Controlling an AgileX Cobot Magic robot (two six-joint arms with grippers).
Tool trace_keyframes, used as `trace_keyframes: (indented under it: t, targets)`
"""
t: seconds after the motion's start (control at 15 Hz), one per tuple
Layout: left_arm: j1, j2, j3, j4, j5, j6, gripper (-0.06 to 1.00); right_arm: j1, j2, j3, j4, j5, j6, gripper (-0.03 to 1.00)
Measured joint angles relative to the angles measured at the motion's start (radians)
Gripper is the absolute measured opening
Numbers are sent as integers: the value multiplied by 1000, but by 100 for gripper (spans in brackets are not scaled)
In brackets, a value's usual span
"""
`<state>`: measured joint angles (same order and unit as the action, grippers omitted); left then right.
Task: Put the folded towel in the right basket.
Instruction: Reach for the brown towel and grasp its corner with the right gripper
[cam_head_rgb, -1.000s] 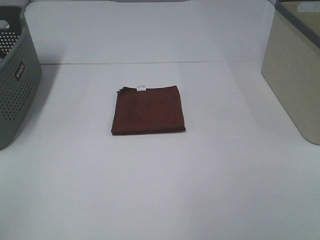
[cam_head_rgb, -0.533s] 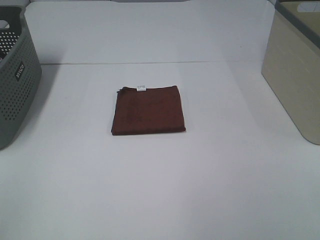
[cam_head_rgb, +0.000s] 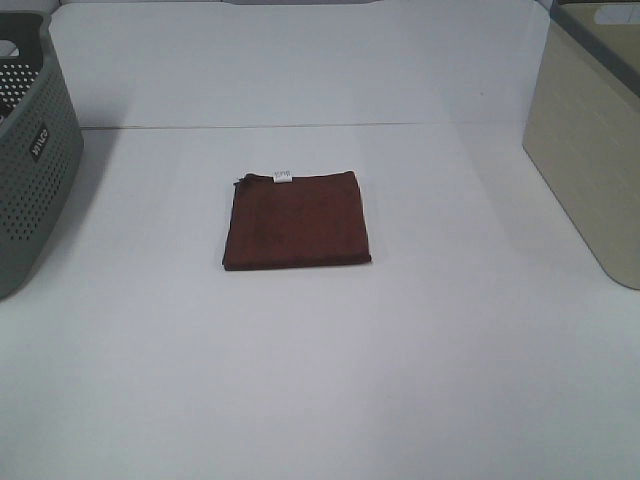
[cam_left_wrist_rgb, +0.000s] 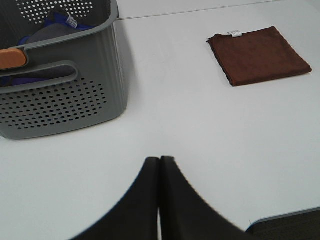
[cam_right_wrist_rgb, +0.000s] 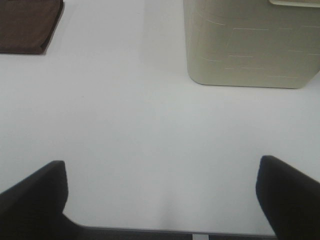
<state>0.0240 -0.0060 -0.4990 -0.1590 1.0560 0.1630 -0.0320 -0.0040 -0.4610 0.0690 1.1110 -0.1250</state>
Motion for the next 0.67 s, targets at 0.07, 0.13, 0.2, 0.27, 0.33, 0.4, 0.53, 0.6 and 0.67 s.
trace_keyframes:
  t: [0.07,0.13,0.2,0.27,0.33,0.4,0.53,0.6,0.67]
  targets:
    - [0,0,0,0,0,0,0,0,0,0,0,0,0,98]
    - [0,0,0,0,0,0,0,0,0,0,0,0,0,98]
    - [0,0,0,0,0,0,0,0,0,0,0,0,0,98]
    - [0,0,0,0,0,0,0,0,0,0,0,0,0,98]
    - [0,0,0,0,0,0,0,0,0,0,0,0,0,98]
    - [0,0,0,0,0,0,0,0,0,0,0,0,0,98]
    - [0,0,0,0,0,0,0,0,0,0,0,0,0,98]
    - [0,0,0,0,0,0,0,0,0,0,0,0,0,98]
    - [0,0,0,0,0,0,0,0,0,0,7,0,0,98]
